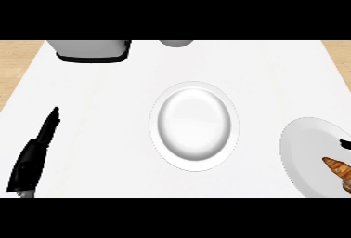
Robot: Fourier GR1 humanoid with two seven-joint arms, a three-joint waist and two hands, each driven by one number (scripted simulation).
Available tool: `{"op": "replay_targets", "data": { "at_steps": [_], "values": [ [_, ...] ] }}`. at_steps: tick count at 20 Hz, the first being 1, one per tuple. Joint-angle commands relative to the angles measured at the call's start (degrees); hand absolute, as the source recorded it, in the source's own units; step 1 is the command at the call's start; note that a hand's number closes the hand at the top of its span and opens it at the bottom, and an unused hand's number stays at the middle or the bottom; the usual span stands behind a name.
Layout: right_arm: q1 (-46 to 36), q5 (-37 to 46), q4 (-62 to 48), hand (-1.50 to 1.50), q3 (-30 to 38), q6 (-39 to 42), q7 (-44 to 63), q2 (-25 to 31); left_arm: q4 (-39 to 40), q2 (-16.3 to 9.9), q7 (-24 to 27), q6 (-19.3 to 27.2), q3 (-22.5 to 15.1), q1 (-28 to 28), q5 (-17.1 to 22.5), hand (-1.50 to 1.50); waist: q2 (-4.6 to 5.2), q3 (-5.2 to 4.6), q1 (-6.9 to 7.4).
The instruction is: Pick the croissant from the plate and place it in the plate
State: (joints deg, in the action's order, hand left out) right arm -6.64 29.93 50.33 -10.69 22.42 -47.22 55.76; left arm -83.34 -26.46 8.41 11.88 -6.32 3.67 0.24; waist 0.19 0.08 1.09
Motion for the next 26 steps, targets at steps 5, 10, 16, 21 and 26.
{"op": "replay_targets", "data": {
  "at_steps": [5,10,16,21,26],
  "values": [
    [-6.3,5.61,-12.87,-1.5,-3.26,-0.07,-9.59,-4.45,1.08,0.31,2.02,-1.85,2.92,0.97,-0.24,0.0,0.0,-0.01,-0.13],
    [-10.07,6.96,-17.23,-1.5,-4.0,0.07,-10.28,-6.13,1.22,1.49,-1.17,-1.9,2.48,-2.73,-2.35,0.0,0.01,-0.01,-0.33],
    [-9.28,4.67,-15.36,1.5,-4.02,0.55,-12.23,-7.72,-2.98,2.35,-0.31,-1.61,2.4,2.47,-3.07,0.0,-0.17,-0.04,-0.39],
    [-11.4,5.42,-20.41,1.5,-3.62,-1.29,-15.89,-6.54,-2.37,1.72,-1.16,-3.59,3.59,1.24,-3.28,0.0,-0.11,-0.02,-0.41],
    [-11.06,2.24,-21.19,1.5,2.22,-13.38,8.4,-13.57,-0.52,1.88,0.35,-4.46,5.05,1.19,-2.36,0.0,-0.31,-0.15,-1.14]
  ]
}}
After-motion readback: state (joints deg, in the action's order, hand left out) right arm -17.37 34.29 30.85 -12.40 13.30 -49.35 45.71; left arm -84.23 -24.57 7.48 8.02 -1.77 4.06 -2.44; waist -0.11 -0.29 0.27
